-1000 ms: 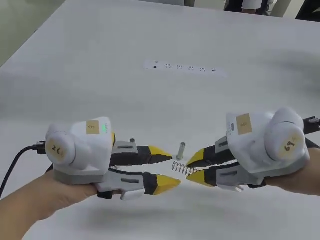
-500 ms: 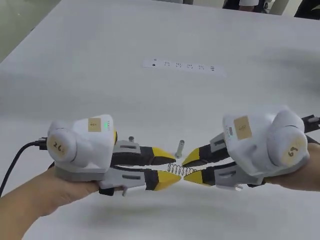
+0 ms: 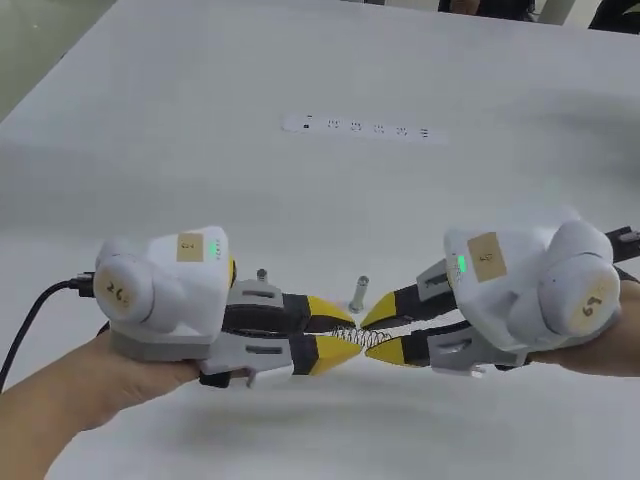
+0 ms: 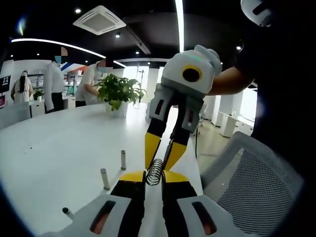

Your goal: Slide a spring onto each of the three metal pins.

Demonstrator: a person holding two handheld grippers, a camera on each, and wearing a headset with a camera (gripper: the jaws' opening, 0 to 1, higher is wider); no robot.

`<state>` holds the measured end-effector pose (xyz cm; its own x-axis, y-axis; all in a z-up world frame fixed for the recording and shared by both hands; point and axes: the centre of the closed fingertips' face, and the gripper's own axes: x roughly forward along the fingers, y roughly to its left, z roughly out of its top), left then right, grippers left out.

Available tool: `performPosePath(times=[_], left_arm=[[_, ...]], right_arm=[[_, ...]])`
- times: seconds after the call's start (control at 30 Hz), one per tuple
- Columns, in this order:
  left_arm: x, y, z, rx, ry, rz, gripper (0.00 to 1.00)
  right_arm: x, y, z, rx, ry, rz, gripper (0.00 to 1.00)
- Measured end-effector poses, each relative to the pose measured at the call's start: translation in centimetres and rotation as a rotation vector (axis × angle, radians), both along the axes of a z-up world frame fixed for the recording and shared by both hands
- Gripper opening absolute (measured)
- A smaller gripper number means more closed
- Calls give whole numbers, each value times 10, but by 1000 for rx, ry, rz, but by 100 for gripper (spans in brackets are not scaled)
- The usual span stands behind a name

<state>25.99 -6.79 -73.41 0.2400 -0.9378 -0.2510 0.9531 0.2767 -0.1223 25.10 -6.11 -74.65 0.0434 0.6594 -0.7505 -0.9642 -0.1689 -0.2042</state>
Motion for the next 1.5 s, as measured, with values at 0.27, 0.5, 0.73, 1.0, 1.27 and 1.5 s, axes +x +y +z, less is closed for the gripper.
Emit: performPosePath(times=[0.27, 0.5, 0.73, 1.0, 1.27, 1.5], left_arm=[[0, 1, 2, -7, -4, 3, 2], [1, 2, 3, -4, -3, -2, 2], [2, 4, 5, -4, -6, 7, 1], [0, 3, 9, -14, -5, 6, 1], [-1, 4, 13, -29, -4, 6, 1], [2, 6, 19, -56, 5, 19, 1]], right_arm=[[2, 0, 1, 6, -11, -7, 8], [2, 2, 3, 16, -14, -4, 8], [4, 3, 4, 37, -3, -30, 9], [5, 3, 5, 42, 12, -42, 9], [8, -3, 4, 72, 54, -87, 10], [10, -3, 13, 176, 160, -166, 10]])
